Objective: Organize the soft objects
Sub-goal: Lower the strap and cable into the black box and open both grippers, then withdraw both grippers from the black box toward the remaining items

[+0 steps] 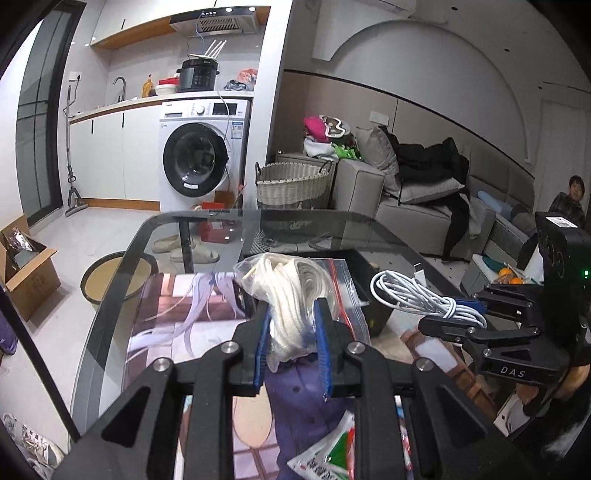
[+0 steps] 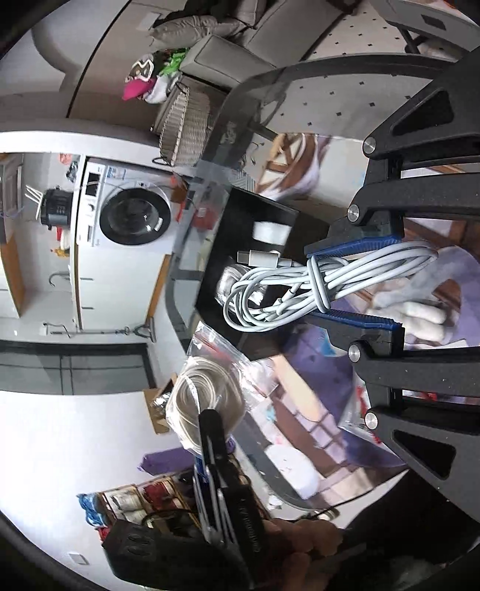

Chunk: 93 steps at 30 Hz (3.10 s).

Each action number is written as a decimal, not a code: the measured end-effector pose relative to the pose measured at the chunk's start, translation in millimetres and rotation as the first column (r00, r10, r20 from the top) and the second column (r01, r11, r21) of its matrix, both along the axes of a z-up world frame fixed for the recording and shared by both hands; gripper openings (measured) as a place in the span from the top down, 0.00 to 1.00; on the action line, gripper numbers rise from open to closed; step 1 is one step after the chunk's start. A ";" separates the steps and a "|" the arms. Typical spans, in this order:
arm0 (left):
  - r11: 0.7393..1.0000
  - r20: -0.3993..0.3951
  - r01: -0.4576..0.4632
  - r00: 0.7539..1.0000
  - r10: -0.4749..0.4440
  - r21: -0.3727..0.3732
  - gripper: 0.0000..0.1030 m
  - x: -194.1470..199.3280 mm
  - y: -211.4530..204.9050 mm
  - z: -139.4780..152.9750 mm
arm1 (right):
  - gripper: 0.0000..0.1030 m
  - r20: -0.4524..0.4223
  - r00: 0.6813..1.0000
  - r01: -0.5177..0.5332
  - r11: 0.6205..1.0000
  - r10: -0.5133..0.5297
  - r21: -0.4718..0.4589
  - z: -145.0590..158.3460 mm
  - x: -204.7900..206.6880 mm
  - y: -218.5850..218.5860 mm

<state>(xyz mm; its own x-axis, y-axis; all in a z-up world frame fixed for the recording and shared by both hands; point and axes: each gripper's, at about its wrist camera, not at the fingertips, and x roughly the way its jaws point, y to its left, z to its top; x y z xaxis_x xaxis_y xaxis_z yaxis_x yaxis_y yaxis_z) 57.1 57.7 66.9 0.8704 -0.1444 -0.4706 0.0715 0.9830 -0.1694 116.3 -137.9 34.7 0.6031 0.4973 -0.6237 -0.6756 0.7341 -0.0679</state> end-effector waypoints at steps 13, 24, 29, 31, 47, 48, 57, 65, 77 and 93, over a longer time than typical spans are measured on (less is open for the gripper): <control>1.000 0.028 -0.001 1.000 0.001 -0.013 0.80 39.2 -4.1 2.7 | 0.73 -0.001 0.995 0.097 0.995 -0.097 0.037 19.9 36.5 1.8; 1.000 -0.012 -0.003 1.000 0.002 -0.023 0.80 74.0 -3.1 -16.6 | 0.73 -0.036 0.992 0.126 0.991 -0.125 0.041 10.4 75.1 18.2; 1.000 -0.027 0.010 1.000 -0.011 -0.021 0.80 87.3 -7.1 -20.4 | 0.73 -0.045 0.991 0.130 0.991 -0.129 0.032 2.5 88.2 26.6; 1.000 -0.033 0.020 0.999 -0.020 -0.024 0.80 92.0 -8.2 -22.4 | 0.73 -0.053 0.990 0.134 0.990 -0.133 0.029 -0.9 93.8 28.9; 0.999 -0.128 0.022 0.991 -0.027 -0.044 0.83 115.1 -2.1 -46.8 | 0.73 -0.095 0.989 0.119 0.993 -0.118 0.012 -20.9 120.8 43.9; 0.999 -0.136 0.023 0.990 -0.029 -0.046 0.83 116.3 -1.6 -48.1 | 0.73 -0.091 0.990 0.110 0.994 -0.108 0.019 -20.3 120.7 44.8; 0.999 -0.155 0.052 0.987 -0.051 0.001 0.84 116.2 -8.7 -52.3 | 0.73 -0.096 0.994 0.055 0.998 -0.056 -0.012 -31.2 129.5 69.4; 0.998 -0.153 0.064 0.986 -0.063 -0.002 0.54 113.4 -12.3 -45.0 | 0.59 -0.048 0.995 0.085 0.996 -0.087 -0.039 -30.9 125.8 66.2; 0.998 -0.103 -0.043 0.994 0.048 0.049 0.00 89.0 -10.7 -33.2 | 0.14 -0.043 0.988 0.146 0.989 -0.145 0.013 -18.8 104.4 32.3; 0.995 -0.107 -0.071 0.991 0.078 0.073 0.00 32.2 -6.3 -39.3 | 0.01 -0.122 0.981 0.162 0.980 -0.148 0.116 -11.9 49.3 -14.8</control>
